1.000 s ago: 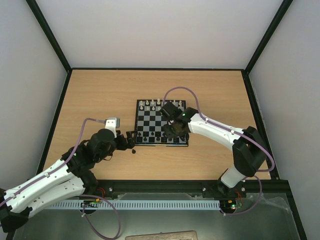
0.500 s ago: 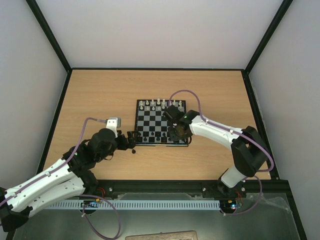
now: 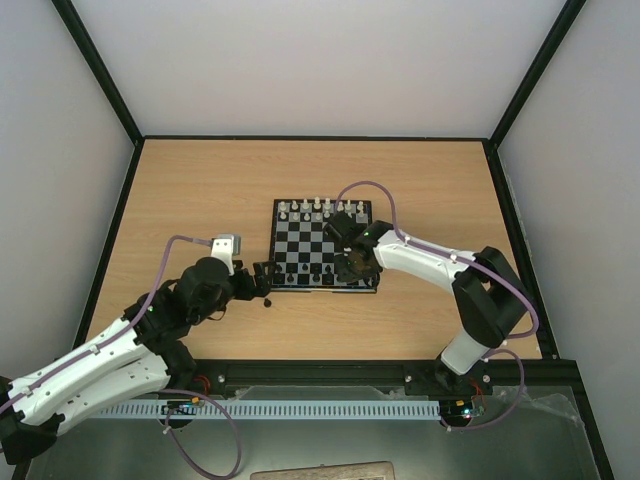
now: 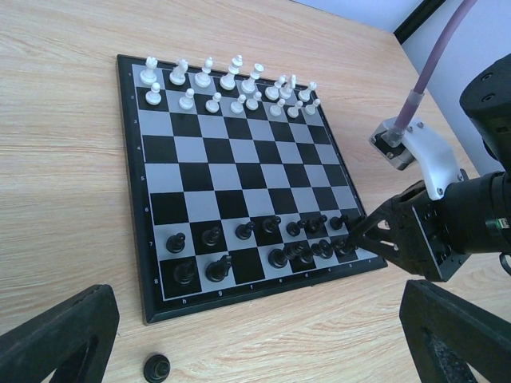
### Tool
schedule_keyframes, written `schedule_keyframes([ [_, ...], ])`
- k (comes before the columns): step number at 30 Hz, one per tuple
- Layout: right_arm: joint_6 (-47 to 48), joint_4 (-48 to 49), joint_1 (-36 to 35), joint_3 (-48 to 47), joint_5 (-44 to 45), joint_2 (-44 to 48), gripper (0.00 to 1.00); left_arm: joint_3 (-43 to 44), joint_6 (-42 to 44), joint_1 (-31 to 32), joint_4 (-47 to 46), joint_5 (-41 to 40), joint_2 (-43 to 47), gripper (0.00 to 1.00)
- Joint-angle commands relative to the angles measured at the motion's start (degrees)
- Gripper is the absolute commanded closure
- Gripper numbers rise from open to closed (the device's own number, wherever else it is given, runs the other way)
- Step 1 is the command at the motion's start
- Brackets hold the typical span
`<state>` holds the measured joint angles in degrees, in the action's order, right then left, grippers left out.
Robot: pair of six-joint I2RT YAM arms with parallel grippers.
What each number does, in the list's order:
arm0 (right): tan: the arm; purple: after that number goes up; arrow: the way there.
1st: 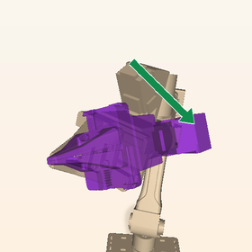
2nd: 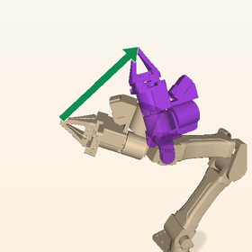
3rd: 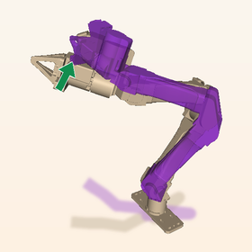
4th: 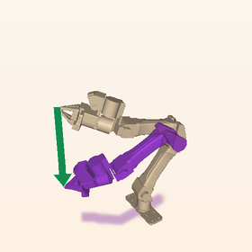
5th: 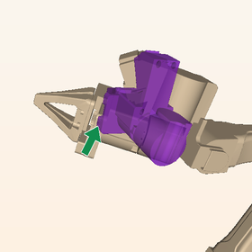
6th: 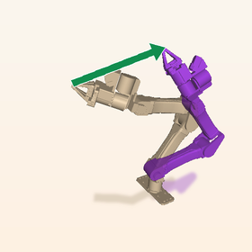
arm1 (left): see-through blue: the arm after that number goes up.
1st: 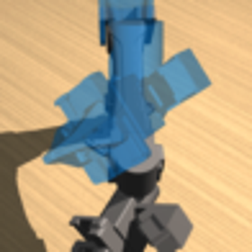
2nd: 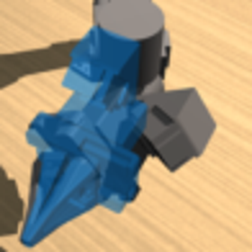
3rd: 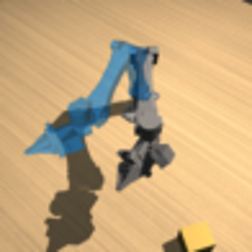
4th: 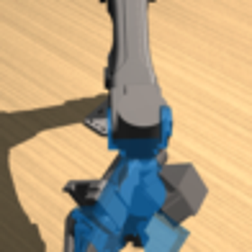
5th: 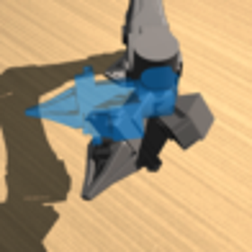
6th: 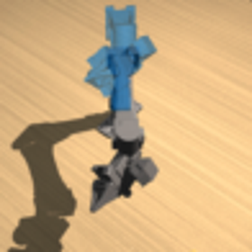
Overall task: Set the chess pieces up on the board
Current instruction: Adjust the chess piece on the chessboard.
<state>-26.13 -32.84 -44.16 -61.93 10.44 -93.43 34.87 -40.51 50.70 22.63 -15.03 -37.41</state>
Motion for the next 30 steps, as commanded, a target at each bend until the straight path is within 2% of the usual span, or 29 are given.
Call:
schedule_keyframes([
  [1, 0.1, -0.6, 0.6, 0.5, -0.5, -1.2, 0.81, 0.0, 0.0, -0.2, -0.2, -0.1, 0.4, 0.0],
  [7, 0.4, -0.5, 0.9, 1.0, -0.4, -1.6, 0.86, 0.0, 0.1, -0.3, -0.4, -0.1, 0.0, 0.01],
  [19, 0.3, -0.9, 0.9, 1.4, -0.9, -0.8, 0.86, 0.0, 0.0, -0.2, -0.7, 0.2, -0.5, 0.0],
  [23, 0.8, -0.3, 0.9, 1.3, -3.6, 1.0, 0.75, 0.1, -0.1, -0.3, -0.8, 0.2, -0.7, 0.01],
  [30, 0.4, -1.3, 0.9, -0.1, -3.2, 6.5, 0.69, 1.2, -1.4, -0.3, 1.3, -0.9, -3.3, 0.01],
])
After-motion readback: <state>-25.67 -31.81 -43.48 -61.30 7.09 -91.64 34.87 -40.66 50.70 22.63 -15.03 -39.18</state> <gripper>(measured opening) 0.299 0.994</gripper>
